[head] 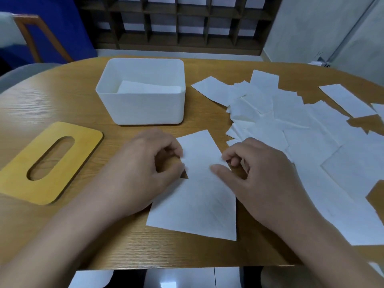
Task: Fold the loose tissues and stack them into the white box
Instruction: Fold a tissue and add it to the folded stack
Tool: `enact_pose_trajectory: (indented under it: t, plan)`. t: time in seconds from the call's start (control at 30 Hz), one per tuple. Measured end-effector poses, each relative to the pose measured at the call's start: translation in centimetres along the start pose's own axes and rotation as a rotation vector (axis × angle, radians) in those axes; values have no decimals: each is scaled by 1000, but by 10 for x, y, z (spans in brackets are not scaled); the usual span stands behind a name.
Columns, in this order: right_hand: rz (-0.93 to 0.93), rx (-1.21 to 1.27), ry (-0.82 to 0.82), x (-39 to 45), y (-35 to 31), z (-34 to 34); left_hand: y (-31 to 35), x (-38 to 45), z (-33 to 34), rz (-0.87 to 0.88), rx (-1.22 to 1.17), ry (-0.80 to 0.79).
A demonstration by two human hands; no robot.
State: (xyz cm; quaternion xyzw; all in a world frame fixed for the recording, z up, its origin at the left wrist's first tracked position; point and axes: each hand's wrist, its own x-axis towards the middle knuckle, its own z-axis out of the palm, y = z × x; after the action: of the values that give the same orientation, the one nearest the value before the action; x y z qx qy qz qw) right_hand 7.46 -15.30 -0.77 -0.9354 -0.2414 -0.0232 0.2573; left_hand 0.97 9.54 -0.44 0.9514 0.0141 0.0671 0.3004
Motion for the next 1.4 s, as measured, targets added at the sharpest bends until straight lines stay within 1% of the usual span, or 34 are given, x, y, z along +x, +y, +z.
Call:
enact_pose_trajectory:
  t: [0.1, 0.23, 0.33, 0.4, 0.43, 0.5, 0.57, 0.63, 0.7, 0.8, 0.93, 1.0, 1.1, 1.17, 1.27, 1.4]
  plan:
    - [31, -82, 3, 6, -2, 13, 0, 17, 10, -14, 56, 61]
    - [25, 30, -1, 12, -3, 24, 7, 31, 25, -58, 105, -17]
    - [19, 122, -13, 14, -1, 29, 8, 34, 33, -45, 94, -23]
    - [-57, 96, 53, 14, 0, 31, 8, 35, 34, -47, 72, -18]
    - [-111, 70, 106, 14, 0, 32, 9, 35, 34, -42, 37, 1]
    - [-208, 23, 206, 13, 0, 32, 11, 35, 32, -40, -107, 92]
    - [-248, -5, 275, 14, 1, 30, 13, 36, 29, -51, -283, 205]
    - [-253, 13, 320, 15, 2, 24, 15, 35, 26, -40, -390, 305]
    - [-205, 103, 349, 14, 2, 19, 19, 33, 21, -34, -497, 350]
    - [-53, 356, 325, 14, 1, 10, 22, 26, 15, -47, -589, 333]
    - [82, 723, 257, 13, 2, -7, 20, 16, 6, -82, -737, 162]
    - [120, 804, 182, 11, 3, -14, 23, 11, 1, -107, -779, 89]
    - [136, 734, 41, 4, 4, -17, 23, 3, -2, -128, -709, 60]
    - [127, 651, -16, -2, 5, -14, 17, -1, -1, -122, -578, 49]
    - [96, 467, -26, -12, 6, -7, 8, -6, 5, -64, -334, -5]
    - [74, 301, -25, -18, 3, -1, 9, -10, 11, -37, -212, -20]
